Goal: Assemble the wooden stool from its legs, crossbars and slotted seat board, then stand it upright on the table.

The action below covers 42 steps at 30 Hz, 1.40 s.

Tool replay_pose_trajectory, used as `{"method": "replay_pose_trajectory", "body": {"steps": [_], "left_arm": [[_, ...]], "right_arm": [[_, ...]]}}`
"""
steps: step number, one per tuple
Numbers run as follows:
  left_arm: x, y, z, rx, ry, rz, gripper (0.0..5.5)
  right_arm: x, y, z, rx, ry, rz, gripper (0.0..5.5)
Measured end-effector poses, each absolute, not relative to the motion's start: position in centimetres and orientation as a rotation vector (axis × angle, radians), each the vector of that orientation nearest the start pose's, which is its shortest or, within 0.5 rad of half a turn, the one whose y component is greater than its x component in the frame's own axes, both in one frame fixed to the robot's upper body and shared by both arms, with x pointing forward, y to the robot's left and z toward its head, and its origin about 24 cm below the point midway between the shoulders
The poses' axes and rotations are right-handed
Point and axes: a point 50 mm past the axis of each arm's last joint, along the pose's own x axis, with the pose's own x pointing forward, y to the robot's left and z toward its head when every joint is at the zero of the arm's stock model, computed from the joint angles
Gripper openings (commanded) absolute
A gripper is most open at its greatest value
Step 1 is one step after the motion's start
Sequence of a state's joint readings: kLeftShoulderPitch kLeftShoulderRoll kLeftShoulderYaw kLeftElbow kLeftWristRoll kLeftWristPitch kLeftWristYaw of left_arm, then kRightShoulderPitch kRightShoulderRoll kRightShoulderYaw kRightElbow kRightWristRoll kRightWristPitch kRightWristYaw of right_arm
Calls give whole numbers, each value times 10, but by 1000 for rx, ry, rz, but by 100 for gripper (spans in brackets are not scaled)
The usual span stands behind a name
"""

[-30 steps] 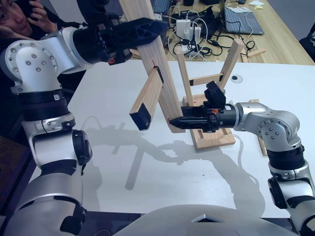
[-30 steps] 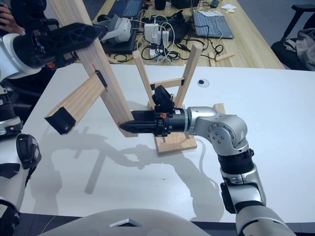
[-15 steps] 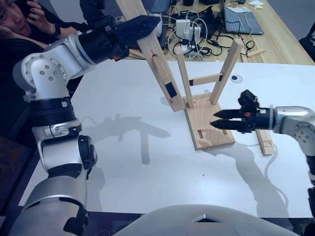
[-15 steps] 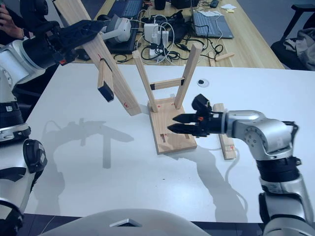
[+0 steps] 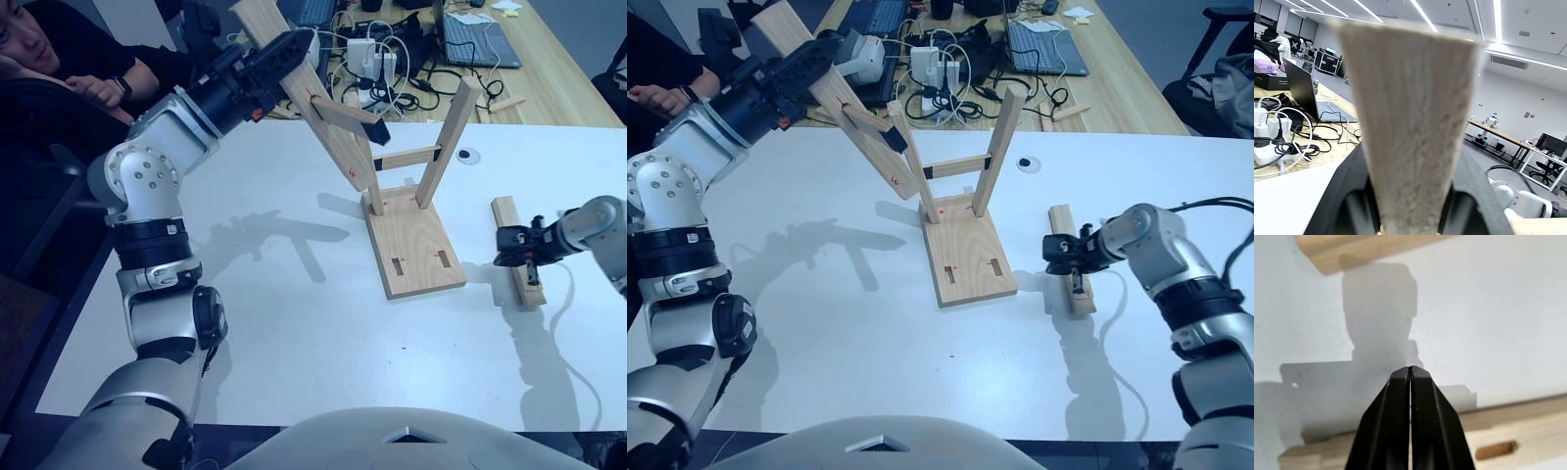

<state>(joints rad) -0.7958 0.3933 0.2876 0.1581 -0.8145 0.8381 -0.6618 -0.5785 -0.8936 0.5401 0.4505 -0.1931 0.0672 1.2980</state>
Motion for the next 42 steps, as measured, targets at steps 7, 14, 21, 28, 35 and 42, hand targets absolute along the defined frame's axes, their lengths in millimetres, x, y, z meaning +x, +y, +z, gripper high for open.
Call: {"method": "replay_pose_trajectory", "body": {"steps": [7, 14, 21, 28, 35, 42], "left_arm": [[342, 168, 222, -433, -8, -856, 102], [345, 179, 217, -411, -11, -786, 102], [335, 190, 207, -346, 23, -762, 102], [313, 187, 188, -293, 116, -742, 102], [309, 186, 161, -309, 230, -608, 102], [313, 179, 155, -334, 225, -504, 102]], "right_arm": [[300, -195, 66, -905, 835, 1375, 0], [313, -149, 58, -815, 703, 1251, 0], [329, -148, 72, -678, 596, 976, 0], [335, -180, 99, -512, 427, 468, 0], [332, -192, 99, -390, 372, 233, 0], [336, -202, 100, -310, 359, 116, 0]]}}
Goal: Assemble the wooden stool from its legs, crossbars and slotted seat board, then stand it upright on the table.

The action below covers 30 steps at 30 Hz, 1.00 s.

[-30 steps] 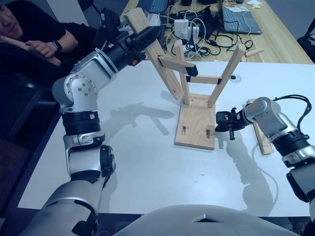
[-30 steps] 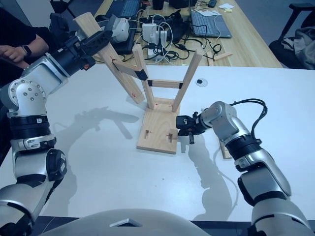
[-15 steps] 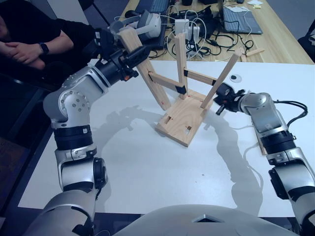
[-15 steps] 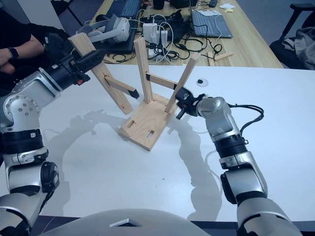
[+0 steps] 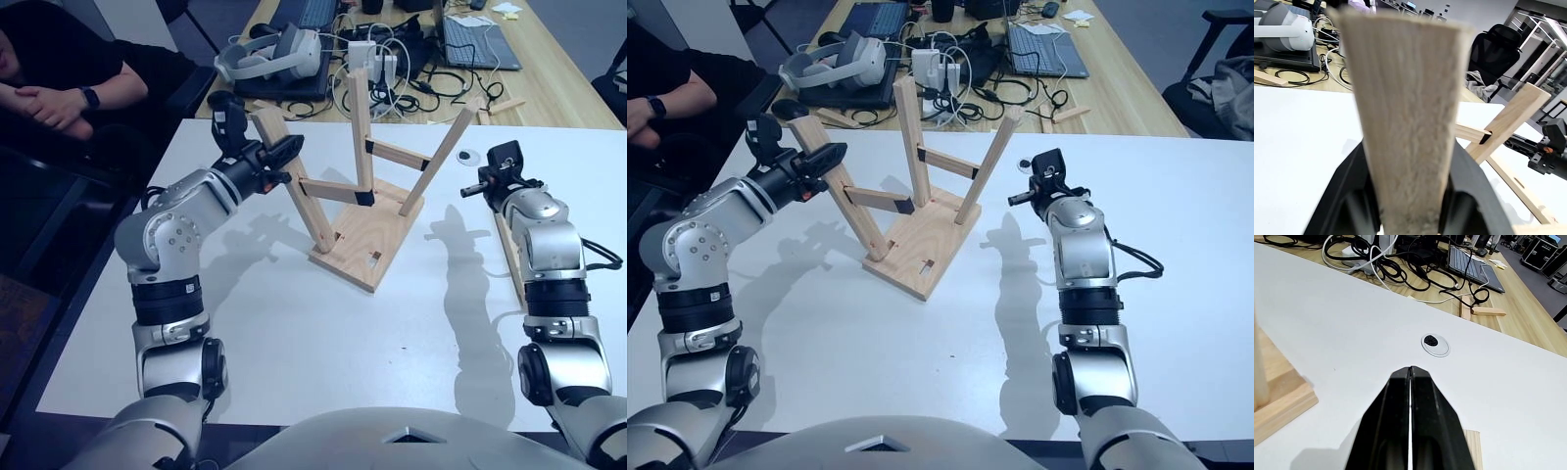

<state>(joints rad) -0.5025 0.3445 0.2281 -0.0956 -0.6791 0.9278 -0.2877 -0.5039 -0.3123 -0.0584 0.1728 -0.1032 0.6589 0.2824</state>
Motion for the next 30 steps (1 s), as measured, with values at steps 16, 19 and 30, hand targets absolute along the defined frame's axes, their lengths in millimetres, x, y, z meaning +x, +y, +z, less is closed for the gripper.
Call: {"method": "replay_pose_trajectory", "body": {"steps": [16, 19, 30], "left_arm": [[317, 170, 151, -371, 162, -418, 102], [317, 169, 151, -375, 159, -417, 102], [318, 166, 151, -398, 137, -429, 102]], "right_arm": [[339, -194, 100, -321, 316, 154, 0], [339, -193, 100, -318, 311, 159, 0], [340, -191, 101, -303, 295, 176, 0]]}}
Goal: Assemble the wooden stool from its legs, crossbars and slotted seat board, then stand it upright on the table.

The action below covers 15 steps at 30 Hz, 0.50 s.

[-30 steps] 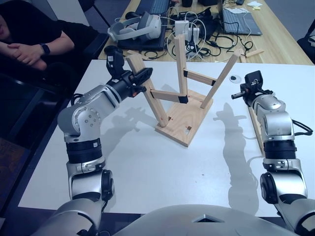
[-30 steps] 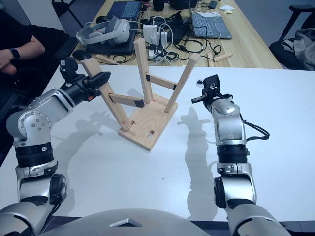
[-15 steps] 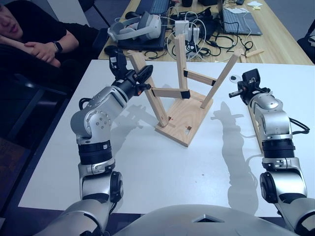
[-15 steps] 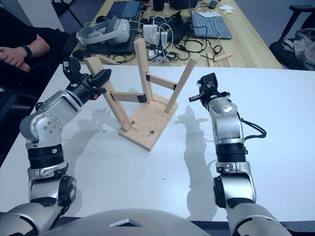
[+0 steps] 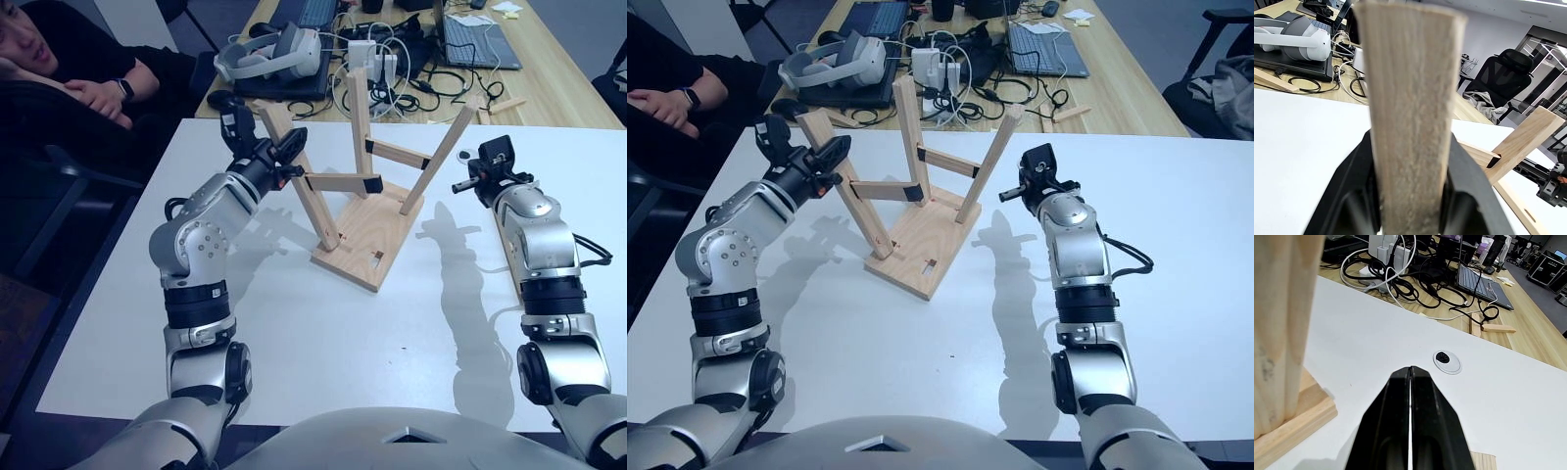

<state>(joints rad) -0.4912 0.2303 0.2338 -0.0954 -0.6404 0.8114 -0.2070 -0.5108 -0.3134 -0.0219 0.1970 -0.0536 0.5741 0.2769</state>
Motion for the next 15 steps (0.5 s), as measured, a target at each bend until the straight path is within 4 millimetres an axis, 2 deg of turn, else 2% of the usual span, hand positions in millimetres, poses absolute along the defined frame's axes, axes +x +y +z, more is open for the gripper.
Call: {"method": "replay_pose_trajectory", "body": {"steps": [8, 11, 15], "left_arm": [[317, 163, 154, -373, 83, -441, 102], [312, 158, 146, -365, 70, -452, 102], [308, 153, 144, -336, 40, -465, 102]], "right_arm": [[340, -190, 102, -294, 291, 185, 0], [340, -190, 102, -289, 288, 189, 0], [340, -189, 103, -281, 281, 193, 0]]}}
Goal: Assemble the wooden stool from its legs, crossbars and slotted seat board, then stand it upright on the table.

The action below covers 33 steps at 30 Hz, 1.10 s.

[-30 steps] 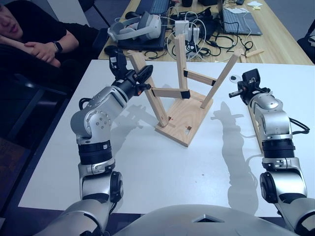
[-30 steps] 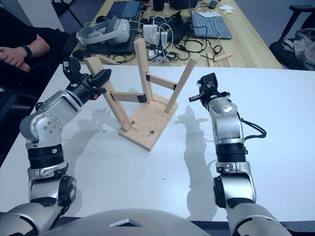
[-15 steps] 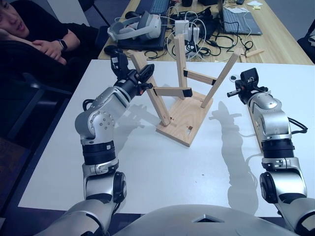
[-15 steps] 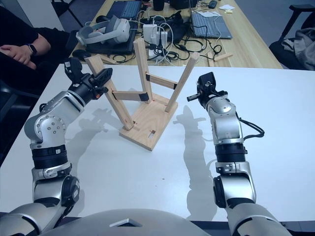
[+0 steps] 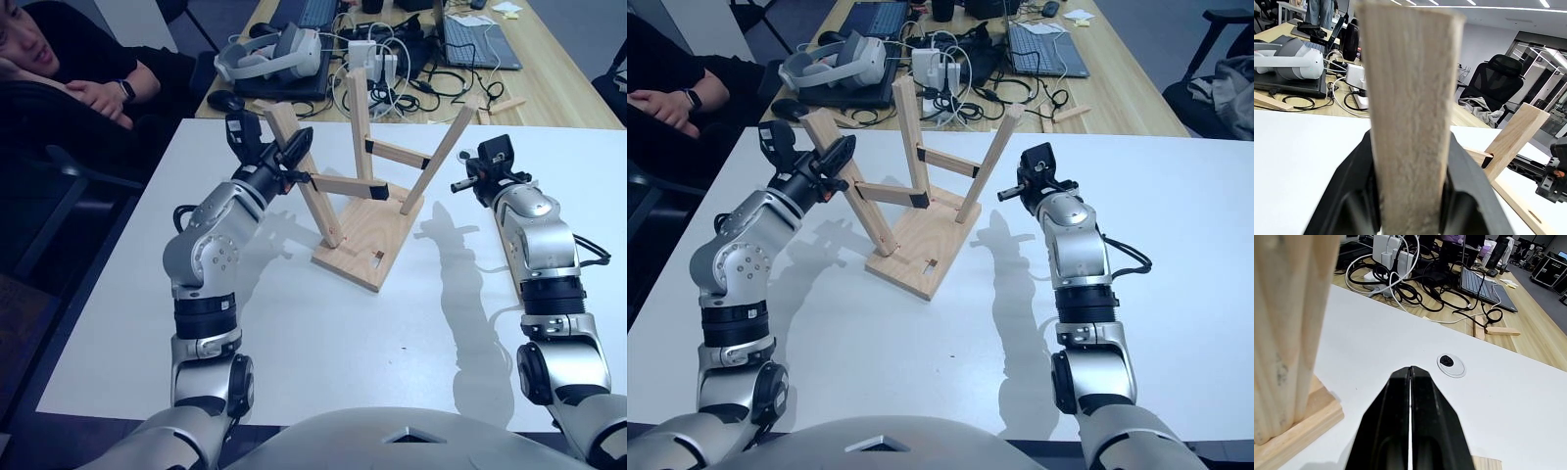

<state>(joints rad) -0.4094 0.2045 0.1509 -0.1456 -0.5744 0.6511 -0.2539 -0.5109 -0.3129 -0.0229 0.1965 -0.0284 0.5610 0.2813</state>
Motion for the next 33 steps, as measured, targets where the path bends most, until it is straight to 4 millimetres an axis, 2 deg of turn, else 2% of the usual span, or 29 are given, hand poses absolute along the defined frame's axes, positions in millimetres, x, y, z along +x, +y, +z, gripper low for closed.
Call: {"method": "replay_pose_trajectory", "body": {"steps": [6, 11, 33], "left_arm": [[308, 151, 143, -322, 21, -454, 102], [311, 157, 140, -385, 60, -351, 102], [315, 164, 135, -460, 107, -163, 102]], "right_arm": [[340, -189, 103, -278, 270, 197, 0], [340, -188, 104, -279, 262, 199, 0], [341, -188, 104, -281, 259, 203, 0]]}}
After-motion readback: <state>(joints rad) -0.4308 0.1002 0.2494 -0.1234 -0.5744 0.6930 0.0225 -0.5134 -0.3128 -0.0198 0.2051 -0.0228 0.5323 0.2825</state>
